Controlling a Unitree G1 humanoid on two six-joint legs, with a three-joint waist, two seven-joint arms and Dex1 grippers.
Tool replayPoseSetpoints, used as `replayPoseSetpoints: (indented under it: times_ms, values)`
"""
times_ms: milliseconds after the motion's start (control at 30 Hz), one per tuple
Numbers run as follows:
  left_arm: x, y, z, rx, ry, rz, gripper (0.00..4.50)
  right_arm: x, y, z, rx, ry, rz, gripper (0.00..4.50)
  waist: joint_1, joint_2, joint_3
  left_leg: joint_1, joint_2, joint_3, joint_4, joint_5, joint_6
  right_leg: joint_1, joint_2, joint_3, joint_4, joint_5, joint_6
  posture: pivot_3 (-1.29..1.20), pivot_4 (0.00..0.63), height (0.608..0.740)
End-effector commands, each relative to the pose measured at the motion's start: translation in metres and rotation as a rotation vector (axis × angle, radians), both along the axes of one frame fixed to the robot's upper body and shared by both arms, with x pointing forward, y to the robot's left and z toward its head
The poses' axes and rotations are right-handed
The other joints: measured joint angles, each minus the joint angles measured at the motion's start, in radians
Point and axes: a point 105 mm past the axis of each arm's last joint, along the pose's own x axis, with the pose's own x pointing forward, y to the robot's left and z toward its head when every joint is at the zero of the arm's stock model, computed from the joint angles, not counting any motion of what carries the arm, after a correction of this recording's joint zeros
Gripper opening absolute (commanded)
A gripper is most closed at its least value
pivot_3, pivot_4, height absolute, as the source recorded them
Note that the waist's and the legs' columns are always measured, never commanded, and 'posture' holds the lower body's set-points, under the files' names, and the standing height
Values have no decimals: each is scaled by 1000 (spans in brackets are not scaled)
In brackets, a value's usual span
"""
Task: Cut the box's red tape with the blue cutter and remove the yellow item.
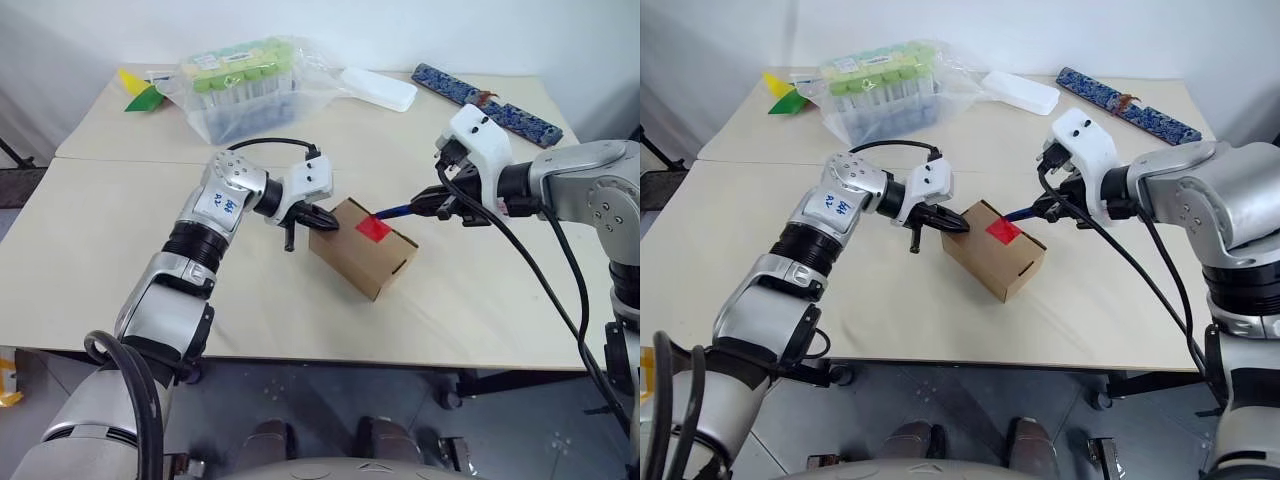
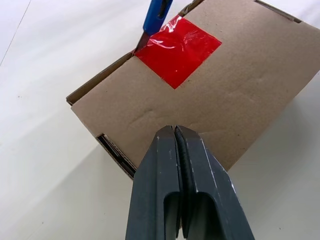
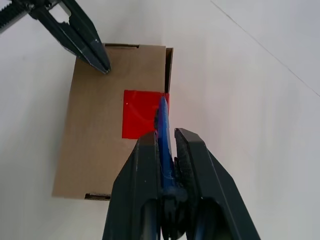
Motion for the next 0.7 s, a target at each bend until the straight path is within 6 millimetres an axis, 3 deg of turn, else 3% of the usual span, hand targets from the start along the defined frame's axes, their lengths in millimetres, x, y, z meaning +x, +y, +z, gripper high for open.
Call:
replayPoseSetpoints:
  times_ms: [33, 700]
  values:
    - [-3, 5, -33, 101, 81, 27, 61, -6, 2, -4, -24, 42, 41, 155, 2, 0, 0, 0, 0, 0, 0, 0, 0, 0, 0, 0, 0, 0, 0, 0, 150, 740]
    - [-6, 1, -41, 104, 72, 47, 61, -18, 1, -12, -91, 163, 67, 155, 10, 0, -1, 0, 0, 0, 3, 0, 0, 2, 0, 0, 0, 0, 0, 0, 150, 740]
